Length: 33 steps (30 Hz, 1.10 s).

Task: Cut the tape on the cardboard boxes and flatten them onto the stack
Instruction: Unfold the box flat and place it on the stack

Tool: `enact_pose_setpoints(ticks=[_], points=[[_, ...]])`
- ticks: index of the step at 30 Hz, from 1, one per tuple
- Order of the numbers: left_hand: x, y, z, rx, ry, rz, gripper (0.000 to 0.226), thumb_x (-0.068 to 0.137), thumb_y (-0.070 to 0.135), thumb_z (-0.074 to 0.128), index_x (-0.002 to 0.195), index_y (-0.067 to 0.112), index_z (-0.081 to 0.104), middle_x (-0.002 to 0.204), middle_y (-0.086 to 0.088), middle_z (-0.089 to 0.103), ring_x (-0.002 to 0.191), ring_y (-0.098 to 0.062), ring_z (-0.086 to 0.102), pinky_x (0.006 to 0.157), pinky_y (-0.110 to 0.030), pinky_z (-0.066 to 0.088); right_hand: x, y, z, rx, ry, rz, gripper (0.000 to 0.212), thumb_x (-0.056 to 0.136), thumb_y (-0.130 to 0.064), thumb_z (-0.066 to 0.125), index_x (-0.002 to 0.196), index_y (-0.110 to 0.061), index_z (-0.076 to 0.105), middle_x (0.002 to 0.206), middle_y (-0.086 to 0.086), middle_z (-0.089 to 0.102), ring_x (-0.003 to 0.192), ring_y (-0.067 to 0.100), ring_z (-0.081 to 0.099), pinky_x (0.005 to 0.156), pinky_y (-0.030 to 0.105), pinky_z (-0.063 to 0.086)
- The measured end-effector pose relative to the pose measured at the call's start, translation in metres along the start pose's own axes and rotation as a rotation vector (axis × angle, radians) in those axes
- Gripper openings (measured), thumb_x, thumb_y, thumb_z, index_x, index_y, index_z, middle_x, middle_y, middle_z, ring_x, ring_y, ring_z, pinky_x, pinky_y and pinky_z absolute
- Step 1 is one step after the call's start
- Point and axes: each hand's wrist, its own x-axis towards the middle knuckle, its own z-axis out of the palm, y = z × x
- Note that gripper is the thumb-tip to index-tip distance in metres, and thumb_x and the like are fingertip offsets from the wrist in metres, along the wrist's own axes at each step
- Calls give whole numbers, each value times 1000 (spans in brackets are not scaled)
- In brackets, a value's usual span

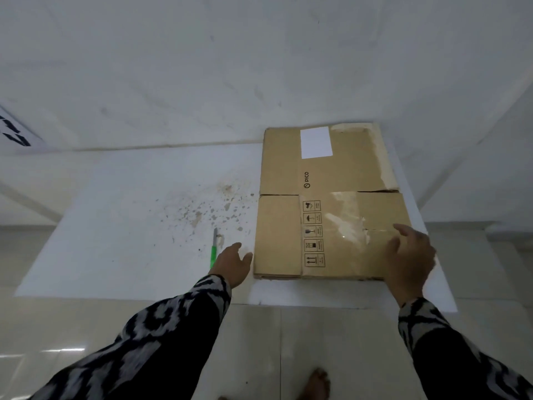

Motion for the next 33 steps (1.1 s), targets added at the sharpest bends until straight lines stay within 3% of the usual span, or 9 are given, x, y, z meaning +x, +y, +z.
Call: enact_pose_setpoints(ticks=[4, 7, 9, 12, 16, 21, 29, 33], points=[[-19, -42, -18, -30, -60, 71, 39, 103, 37, 45, 135, 18, 56, 138, -1, 57, 126, -18, 52, 100, -23, 36, -63, -35, 28, 184, -223, 1, 18, 98, -12, 50, 105, -14, 67, 104, 2, 61, 93, 22, 58, 75, 27, 41], [-36, -90, -34, -51, -132, 135, 34, 102, 37, 47, 129, 21, 61, 131, 4, 61, 121, -13, 54, 95, -17, 35, -122, -68, 62, 169, -434, -26, 15, 99, -14, 54, 101, -21, 67, 101, -1, 64, 82, 9, 56, 64, 14, 39], [-44, -131, -49, -68, -134, 161, 34, 102, 37, 48, 129, 22, 62, 129, 5, 62, 120, -11, 55, 96, -17, 35, -162, -92, 88, 161, -568, -49, 16, 99, -15, 54, 99, -27, 66, 96, -6, 67, 82, 8, 60, 65, 15, 43], [-55, -206, -81, -127, -101, 165, 33, 102, 37, 49, 129, 23, 61, 128, 6, 62, 119, -10, 54, 98, -19, 36, -228, -134, 125, 122, -737, -65, 20, 100, -21, 52, 97, -37, 63, 94, -7, 68, 87, 14, 65, 74, 30, 52], [-72, -298, -129, -172, -72, 166, 33, 102, 37, 48, 129, 22, 61, 130, 5, 62, 118, -11, 55, 99, -22, 38, -308, -193, 168, 91, -803, -78, 18, 99, -25, 51, 100, -37, 64, 98, -5, 67, 89, 16, 66, 70, 26, 49], [-94, -395, -194, -195, -9, 150, 35, 103, 32, 48, 132, 18, 60, 130, 3, 62, 121, -12, 54, 93, -16, 34, -396, -274, 219, 76, -906, -132, 17, 99, -29, 52, 100, -41, 64, 101, -9, 66, 91, 15, 65, 64, 20, 45], [-56, -474, -271, -296, 12, 147, 29, 102, 31, 50, 126, 22, 63, 121, 10, 62, 109, -3, 52, 95, -17, 34, -445, -353, 296, 57, -939, -134, 19, 101, -29, 49, 106, -35, 66, 100, -11, 65, 92, 12, 64, 63, 17, 46], [-22, -505, -312, -302, -6, 129, 27, 101, 31, 51, 124, 25, 64, 115, 14, 62, 104, -4, 56, 88, -13, 37, -454, -387, 348, 115, -883, -84, 19, 101, -26, 48, 104, -34, 66, 96, -13, 68, 84, 7, 66, 54, 7, 42]])
